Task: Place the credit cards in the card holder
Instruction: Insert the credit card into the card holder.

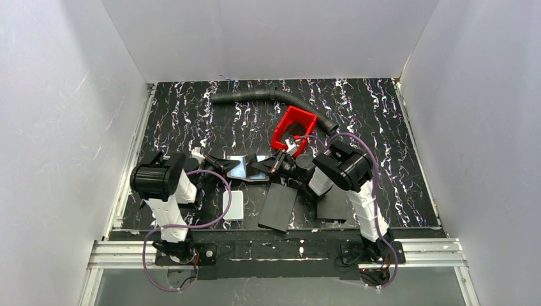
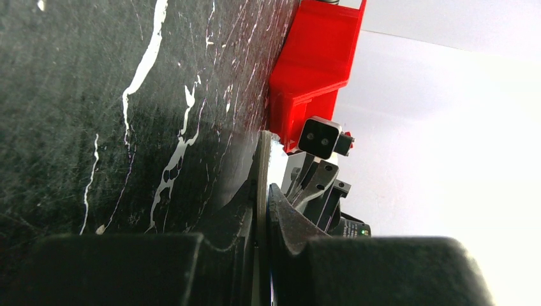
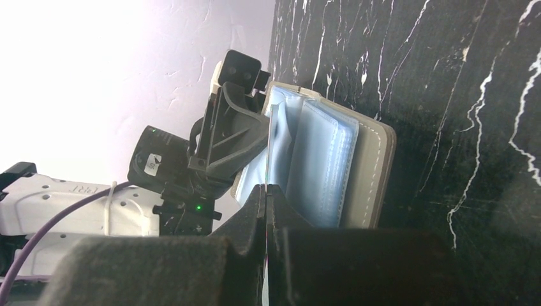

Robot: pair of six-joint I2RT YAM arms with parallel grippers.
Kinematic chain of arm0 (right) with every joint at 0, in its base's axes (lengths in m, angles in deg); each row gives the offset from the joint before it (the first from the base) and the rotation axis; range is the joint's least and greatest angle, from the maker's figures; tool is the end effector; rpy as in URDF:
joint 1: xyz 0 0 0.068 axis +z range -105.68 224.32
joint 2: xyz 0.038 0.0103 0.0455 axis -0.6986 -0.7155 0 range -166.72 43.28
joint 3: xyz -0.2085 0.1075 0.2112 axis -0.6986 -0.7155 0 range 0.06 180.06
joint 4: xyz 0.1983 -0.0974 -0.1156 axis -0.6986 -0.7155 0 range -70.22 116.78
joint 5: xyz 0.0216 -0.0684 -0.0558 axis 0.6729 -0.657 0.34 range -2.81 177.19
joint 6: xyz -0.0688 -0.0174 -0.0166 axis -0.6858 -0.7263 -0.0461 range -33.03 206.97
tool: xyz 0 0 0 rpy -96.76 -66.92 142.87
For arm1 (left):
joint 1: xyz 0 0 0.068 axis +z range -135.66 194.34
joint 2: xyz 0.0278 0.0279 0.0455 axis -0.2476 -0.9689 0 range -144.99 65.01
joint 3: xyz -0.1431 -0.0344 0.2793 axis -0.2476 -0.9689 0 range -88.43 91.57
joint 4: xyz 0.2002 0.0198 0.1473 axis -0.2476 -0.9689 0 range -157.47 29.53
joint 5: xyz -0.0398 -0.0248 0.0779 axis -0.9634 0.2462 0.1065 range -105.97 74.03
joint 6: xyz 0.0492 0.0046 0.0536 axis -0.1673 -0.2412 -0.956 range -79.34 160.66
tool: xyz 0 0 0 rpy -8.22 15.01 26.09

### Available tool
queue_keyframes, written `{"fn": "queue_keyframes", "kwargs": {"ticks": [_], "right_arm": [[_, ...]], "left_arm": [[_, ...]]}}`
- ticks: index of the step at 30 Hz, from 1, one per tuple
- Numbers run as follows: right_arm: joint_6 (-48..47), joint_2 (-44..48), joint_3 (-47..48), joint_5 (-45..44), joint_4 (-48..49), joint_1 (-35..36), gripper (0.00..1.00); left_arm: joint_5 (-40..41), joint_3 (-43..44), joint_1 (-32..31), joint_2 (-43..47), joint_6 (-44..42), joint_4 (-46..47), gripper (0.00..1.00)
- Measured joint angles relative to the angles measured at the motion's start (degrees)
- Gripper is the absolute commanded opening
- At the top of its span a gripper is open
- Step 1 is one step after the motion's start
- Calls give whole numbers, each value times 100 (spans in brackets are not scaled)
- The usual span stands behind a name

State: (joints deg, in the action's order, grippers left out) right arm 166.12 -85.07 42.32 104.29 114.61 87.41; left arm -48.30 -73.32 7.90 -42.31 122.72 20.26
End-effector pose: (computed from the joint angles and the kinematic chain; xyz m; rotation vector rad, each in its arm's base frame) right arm 0.2934 0.2992 0.1317 0.3038 1.8706 1.8263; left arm 0.2801 -0.0642 0.1485 -0.8472 1.8602 -1.5475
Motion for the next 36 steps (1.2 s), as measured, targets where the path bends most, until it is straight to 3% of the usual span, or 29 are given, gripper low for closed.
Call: {"fn": "queue_keyframes", "kwargs": {"ticks": [36], "right_arm": [[1134,205,278,-509,-262,136,1]], "left_arm": [[636,-35,-216,881,-131,-9,0]]}}
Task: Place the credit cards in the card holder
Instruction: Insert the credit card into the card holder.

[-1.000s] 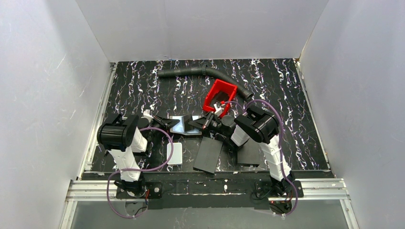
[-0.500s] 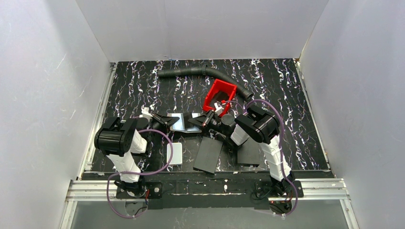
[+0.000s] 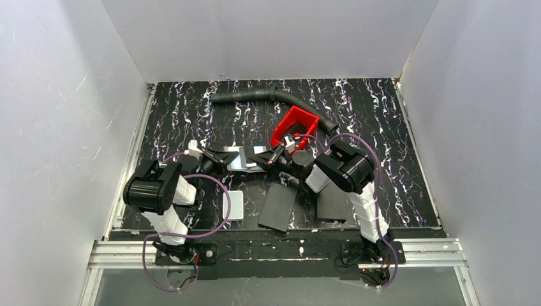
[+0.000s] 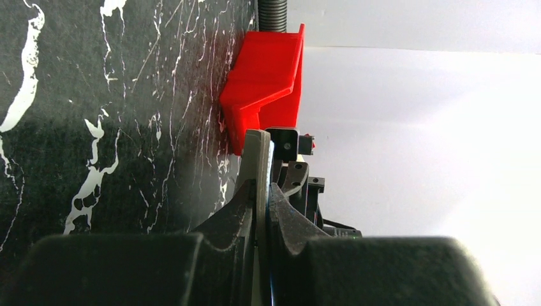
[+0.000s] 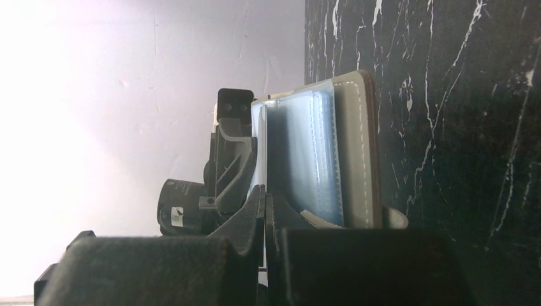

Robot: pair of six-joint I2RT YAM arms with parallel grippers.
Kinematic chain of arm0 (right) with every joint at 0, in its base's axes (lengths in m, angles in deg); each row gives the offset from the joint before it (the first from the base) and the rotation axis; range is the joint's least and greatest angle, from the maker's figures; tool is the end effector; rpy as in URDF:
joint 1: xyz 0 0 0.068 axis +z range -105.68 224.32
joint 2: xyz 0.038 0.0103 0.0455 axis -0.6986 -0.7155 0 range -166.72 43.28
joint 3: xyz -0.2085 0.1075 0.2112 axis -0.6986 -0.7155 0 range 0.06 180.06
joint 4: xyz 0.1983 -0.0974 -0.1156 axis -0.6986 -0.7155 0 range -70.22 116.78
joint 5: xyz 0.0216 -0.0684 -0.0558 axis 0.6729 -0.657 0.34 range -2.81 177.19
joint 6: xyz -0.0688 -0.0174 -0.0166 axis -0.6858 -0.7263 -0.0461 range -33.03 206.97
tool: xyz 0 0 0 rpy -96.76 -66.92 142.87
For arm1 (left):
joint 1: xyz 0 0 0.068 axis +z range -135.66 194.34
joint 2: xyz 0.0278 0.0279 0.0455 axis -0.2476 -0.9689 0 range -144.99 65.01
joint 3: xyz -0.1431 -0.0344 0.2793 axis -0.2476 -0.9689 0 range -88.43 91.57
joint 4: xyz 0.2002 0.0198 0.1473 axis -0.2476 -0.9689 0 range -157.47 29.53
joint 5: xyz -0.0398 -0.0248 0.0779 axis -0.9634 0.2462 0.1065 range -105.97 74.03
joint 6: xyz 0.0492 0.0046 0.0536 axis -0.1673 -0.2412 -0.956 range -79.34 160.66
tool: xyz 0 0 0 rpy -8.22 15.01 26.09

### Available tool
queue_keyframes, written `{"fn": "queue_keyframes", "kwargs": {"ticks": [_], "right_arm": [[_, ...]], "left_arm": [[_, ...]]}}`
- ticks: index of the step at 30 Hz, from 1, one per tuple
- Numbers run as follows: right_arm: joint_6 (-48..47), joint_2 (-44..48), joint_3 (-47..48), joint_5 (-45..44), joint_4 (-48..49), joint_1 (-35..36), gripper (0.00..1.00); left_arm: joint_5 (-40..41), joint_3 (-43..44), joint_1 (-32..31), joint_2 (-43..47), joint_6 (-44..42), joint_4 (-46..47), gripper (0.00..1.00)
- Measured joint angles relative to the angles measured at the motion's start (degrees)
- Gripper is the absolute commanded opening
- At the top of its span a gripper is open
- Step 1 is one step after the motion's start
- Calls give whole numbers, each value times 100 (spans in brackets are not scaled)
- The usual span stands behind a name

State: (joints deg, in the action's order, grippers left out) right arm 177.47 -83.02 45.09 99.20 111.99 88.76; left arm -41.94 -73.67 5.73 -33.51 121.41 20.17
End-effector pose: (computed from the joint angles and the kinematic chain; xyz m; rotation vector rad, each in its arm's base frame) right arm 0.2979 0.3101 0.1507 0.5419 1.8173 1.9405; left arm 0.2718 -0.0680 0.1871 -0.7515 1.7073 -1.5124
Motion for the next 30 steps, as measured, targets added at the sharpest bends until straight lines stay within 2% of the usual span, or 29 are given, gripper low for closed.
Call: {"fn": "queue_keyframes", "kwargs": {"ticks": [6,12,16,17,19,23,27,30], "right_arm": [[26,-4,293,107,-420,42,1],[-74,-138,551,245,-562,28,1],[-234,-177,555,326,-568,37,1],[-267,-186,557,337,-566,37,2],[-339,-219,586,361,-570,44,6],[-566,-243,619,402,-693,52,21],[-890,-120,629,463,-1152,52,37],[-1270,136,634,514,-1906,50,49]], "left_arm": [[72,70,-17,-85,-116,-11,2],[85,153,-20,-214,-323,0,28],[-149,157,-92,-404,-455,24,37],[-177,157,-98,-444,-481,22,35],[-219,157,-98,-496,-516,20,19],[-258,157,-96,-535,-555,79,0],[-271,153,-98,-695,-625,94,0],[-304,146,-98,-835,-706,39,0]]}}
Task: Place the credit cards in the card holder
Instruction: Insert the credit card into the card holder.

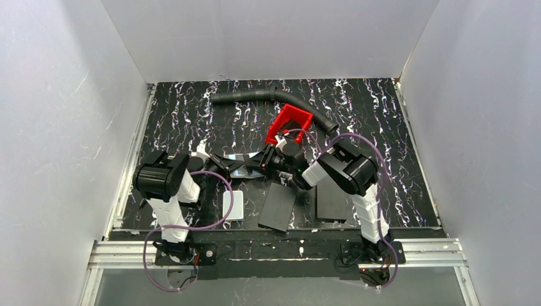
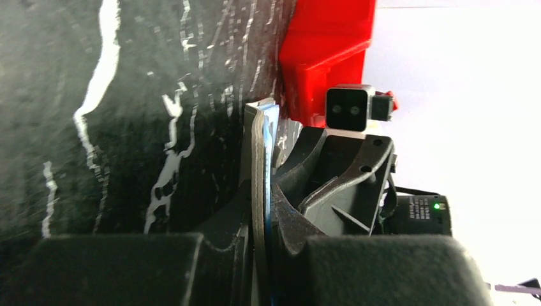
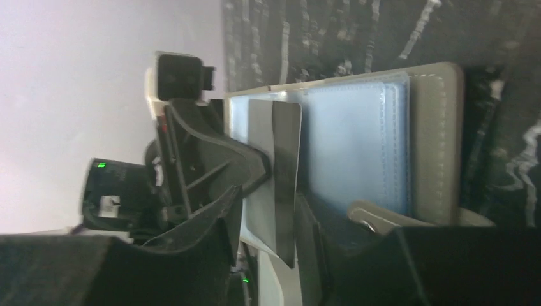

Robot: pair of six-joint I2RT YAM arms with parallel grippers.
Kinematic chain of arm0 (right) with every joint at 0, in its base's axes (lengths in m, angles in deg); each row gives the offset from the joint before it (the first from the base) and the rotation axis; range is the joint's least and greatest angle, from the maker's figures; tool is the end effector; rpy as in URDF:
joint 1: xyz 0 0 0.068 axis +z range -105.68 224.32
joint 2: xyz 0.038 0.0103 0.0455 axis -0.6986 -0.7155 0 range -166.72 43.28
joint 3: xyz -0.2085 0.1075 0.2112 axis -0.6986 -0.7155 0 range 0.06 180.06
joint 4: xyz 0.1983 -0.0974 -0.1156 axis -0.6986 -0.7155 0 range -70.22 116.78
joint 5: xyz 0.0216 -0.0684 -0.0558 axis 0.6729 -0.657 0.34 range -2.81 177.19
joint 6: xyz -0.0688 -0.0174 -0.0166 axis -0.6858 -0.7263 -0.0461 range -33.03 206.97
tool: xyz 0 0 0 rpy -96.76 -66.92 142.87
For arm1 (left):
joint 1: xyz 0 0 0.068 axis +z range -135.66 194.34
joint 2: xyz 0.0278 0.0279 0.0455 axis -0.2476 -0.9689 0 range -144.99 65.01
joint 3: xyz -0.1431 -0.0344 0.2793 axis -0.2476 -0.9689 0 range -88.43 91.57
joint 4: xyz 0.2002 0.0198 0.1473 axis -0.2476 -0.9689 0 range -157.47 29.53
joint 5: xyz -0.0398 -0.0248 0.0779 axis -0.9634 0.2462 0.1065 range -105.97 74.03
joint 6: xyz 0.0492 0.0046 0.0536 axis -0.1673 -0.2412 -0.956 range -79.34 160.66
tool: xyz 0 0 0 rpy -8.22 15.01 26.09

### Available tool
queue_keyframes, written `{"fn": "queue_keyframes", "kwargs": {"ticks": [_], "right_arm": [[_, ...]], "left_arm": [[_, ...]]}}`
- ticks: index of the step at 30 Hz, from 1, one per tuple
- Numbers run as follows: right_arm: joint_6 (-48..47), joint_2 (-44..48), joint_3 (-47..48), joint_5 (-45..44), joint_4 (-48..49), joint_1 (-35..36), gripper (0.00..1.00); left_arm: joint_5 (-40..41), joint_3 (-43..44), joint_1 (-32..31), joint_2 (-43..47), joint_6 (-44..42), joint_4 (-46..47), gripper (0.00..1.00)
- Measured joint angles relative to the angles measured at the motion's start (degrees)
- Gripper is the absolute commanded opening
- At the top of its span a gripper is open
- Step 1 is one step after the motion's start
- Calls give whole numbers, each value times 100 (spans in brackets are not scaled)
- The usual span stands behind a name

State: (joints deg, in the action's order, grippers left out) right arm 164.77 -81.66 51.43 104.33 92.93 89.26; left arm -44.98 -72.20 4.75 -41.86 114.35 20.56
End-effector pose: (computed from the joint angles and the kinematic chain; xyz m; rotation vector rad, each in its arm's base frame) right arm 0.3060 0.3309 0.1434 0.3215 2.0541 1.7376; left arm 0.2831 -0.0776 0.1544 -0.6650 1.8548 -1.4530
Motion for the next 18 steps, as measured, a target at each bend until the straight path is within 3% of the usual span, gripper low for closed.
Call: {"fn": "queue_keyframes", "kwargs": {"ticks": [6,9,13,18], "right_arm": [[-1263,466,597,120,-2345,-26,60],[-2004,586,1095,79,-3425,-20,55],[-2726,599,1519,50,-4334,-13,40],[-3128,610,1620,-37,-4677,-7,44]], "left_arm": [[-15,-66,22,-184,-190,-138,0],[-22,-66,20,-186,-236,-125,0],[-37,-66,20,-190,-282,-98,0],[-48,-66,20,-192,-326,-94,20]]}}
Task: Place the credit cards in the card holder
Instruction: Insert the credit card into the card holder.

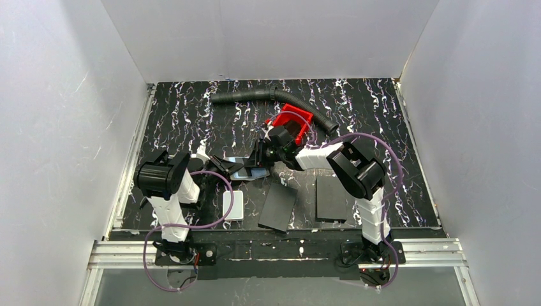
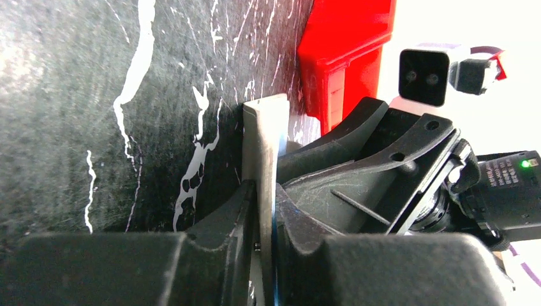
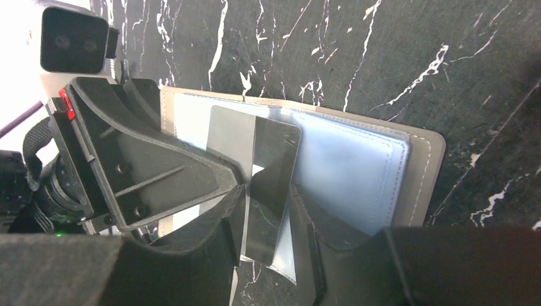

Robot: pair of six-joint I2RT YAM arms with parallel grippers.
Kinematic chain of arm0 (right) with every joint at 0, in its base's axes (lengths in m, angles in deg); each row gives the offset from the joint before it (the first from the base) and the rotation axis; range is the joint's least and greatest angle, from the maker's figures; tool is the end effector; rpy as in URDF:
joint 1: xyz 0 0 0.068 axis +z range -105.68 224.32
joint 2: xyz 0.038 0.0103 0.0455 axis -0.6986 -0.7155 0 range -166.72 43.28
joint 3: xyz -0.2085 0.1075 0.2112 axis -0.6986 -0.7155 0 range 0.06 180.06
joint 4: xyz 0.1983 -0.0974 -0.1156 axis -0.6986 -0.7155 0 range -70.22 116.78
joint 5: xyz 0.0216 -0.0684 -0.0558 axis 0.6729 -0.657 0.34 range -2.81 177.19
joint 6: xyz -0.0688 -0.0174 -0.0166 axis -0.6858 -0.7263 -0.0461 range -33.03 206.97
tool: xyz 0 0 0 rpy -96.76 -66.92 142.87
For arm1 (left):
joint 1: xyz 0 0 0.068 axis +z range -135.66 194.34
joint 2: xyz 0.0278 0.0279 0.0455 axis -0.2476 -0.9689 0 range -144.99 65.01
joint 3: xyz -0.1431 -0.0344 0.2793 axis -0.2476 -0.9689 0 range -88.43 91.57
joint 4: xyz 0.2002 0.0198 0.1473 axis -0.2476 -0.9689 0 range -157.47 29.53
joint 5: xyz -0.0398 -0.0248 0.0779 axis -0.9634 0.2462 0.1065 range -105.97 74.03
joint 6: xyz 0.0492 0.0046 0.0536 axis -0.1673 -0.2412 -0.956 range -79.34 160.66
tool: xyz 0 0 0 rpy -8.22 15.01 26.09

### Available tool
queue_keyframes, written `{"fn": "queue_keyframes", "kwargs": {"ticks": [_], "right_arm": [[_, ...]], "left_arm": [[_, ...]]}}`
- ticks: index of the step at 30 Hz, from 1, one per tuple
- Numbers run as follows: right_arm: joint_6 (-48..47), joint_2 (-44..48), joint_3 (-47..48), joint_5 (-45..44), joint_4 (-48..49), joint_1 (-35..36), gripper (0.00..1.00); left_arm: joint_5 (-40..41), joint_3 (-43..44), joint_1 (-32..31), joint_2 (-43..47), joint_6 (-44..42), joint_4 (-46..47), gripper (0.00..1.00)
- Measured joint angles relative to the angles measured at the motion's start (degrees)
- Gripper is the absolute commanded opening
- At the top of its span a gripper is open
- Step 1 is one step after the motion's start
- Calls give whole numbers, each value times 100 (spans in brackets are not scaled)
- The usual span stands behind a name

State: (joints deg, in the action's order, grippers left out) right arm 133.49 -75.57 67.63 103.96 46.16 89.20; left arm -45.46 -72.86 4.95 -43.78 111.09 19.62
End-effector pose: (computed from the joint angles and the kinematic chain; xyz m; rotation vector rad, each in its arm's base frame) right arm 0.3224 0.3461 0.1701 -0.1594 2.3643 1.1820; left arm 0.2809 -0.0767 0.1413 -0.6489 1.9139 -1.4067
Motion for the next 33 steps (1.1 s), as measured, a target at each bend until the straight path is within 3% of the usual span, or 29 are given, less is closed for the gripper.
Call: {"fn": "queue_keyframes", "kwargs": {"ticks": [6,15,20,24,33], "right_arm": [[-328,144,17,-131,-284,13,45],[-428,216,-39,-188,-332,11,46],[-461,304,-72,-247,-452,2,47],[-474,334,-74,-256,-540,-13,45],[-610,391,-35,-313,-793,-24,41]], "left_arm": [[-144,-13,11,-9,17,66,43],[-356,-203,291,57,164,295,52],[-413,-332,431,177,157,219,39],[-404,-433,459,177,153,116,21],[-452,-343,472,175,81,-120,7]]}}
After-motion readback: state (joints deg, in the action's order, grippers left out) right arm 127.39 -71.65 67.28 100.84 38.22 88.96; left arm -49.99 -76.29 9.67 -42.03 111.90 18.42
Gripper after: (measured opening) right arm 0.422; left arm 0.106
